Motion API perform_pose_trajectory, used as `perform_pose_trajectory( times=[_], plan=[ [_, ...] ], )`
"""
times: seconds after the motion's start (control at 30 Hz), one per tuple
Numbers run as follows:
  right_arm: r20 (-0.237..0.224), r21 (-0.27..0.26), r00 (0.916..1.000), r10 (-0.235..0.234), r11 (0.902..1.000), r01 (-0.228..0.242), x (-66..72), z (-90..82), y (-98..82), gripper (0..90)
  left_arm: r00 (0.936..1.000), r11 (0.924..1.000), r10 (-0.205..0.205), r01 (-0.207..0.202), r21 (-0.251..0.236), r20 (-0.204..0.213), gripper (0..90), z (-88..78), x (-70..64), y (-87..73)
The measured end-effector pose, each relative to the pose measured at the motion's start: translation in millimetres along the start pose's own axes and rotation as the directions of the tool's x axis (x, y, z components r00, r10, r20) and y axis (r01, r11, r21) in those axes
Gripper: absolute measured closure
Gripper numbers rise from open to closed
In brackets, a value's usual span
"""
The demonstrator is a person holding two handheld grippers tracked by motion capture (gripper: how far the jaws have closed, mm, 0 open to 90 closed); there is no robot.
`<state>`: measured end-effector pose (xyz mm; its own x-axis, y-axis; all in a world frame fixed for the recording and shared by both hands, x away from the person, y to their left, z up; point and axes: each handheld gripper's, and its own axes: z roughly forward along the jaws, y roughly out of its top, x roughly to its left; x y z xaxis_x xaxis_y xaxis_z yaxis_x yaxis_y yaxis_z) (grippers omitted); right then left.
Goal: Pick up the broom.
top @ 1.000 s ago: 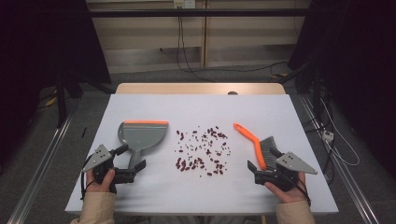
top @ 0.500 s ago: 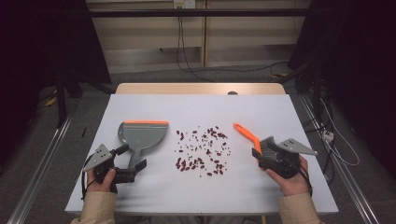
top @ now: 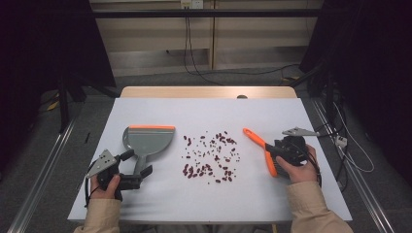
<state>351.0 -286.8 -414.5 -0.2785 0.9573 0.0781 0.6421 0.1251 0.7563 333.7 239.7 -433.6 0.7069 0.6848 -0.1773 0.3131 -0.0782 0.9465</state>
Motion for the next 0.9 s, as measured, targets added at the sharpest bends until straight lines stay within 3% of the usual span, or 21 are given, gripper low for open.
perform_pose_trajectory(
  times=[0.1,0.2,0.53,0.7,0.77,0.9],
  plan=[
    [0.015,0.037,0.9999,-0.003,0.9993,0.003,-1.4,6.2,7.0,56.4,1.0000,1.0000,0.001,-0.001,0.002,0.003,2.4,0.5,0.3,-0.1],
    [0.010,0.123,0.9999,0.007,0.9923,-0.008,-4.4,17.9,16.9,57.6,0.9999,0.9999,0.010,-0.010,0.011,0.012,2.4,0.5,0.5,-0.2],
    [0.003,0.214,0.9993,0.036,0.9761,-0.036,-6.0,40.8,22.5,61.8,1.0000,1.0000,0.000,0.000,0.010,0.008,2.5,1.0,1.2,-0.8],
    [0.031,0.243,0.9987,0.040,0.9689,-0.046,-7.6,49.4,21.0,63.4,1.0000,0.9999,0.000,0.000,0.010,0.010,2.5,1.4,1.0,-0.7],
    [0.041,0.276,0.9983,0.040,0.9597,-0.050,-7.3,54.6,19.0,65.0,1.0000,0.9999,0.000,0.000,0.012,0.008,2.5,1.7,1.1,-0.8],
    [0.063,0.288,0.9977,0.028,0.9566,-0.045,-6.4,57.5,18.7,69.0,1.0000,0.9999,0.000,0.000,0.011,0.007,2.5,2.1,0.6,-1.0]
  ],
)
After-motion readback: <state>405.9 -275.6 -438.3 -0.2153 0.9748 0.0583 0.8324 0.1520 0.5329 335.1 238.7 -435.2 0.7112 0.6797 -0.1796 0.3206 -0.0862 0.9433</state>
